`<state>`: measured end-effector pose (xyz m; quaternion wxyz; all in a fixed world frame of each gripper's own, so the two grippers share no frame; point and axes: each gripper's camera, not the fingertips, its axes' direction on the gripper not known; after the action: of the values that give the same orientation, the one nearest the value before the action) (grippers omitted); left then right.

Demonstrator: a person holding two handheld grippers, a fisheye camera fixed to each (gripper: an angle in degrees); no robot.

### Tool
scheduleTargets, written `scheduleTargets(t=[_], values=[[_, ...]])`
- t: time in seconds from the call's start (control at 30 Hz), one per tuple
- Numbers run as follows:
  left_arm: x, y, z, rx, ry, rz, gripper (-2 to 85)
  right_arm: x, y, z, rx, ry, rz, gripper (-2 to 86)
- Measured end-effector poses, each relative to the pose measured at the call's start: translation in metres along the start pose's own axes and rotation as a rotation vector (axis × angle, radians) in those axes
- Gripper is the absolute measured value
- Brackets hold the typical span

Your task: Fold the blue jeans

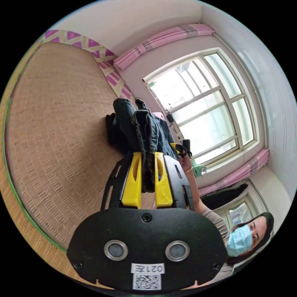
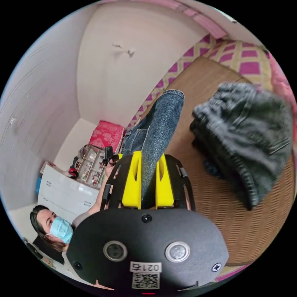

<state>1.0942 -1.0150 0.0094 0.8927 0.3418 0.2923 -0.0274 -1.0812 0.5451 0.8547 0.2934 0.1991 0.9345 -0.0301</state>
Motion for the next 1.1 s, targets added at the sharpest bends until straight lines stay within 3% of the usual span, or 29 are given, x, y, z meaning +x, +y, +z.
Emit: scheduleTargets(t=[0.13,0.23,0.37,0.5,0.8,0.93,1.03,1.1], values=[[0.071,-0.13,0.075,0.103,-0.059,0.045,4.6,0.022,-0.023,-0.102,0.216,0.029,0.025,7.2],[0.091,-0.161,0.079,0.261,-0.158,0.048,0.1,0.07,-0.016,-0.139,0.404,0.034,0.126,7.5],[0.047,-0.128,0.083,0.191,-0.17,0.018,-0.8,0.199,0.009,-0.114,0.395,0.138,0.43,7.8],[-0.005,-0.059,0.042,0.169,-0.12,-0.044,-0.9,0.259,0.035,-0.117,0.463,-0.111,0.415,7.7],[-0.012,0.101,-0.146,0.214,-0.093,-0.058,-1.0,0.157,-0.035,-0.113,0.321,0.176,0.434,8.4],[0.015,0.195,-0.241,0.249,-0.093,-0.045,-1.0,0.112,-0.034,-0.124,0.363,0.188,0.424,10.4],[0.05,0.262,-0.304,0.242,-0.239,0.051,-1.0,0.032,-0.024,-0.139,0.433,0.315,0.349,10.0],[0.072,0.305,-0.333,0.23,-0.36,0.106,-1.0,-0.048,-0.027,-0.119,0.377,0.383,0.228,9.2]])
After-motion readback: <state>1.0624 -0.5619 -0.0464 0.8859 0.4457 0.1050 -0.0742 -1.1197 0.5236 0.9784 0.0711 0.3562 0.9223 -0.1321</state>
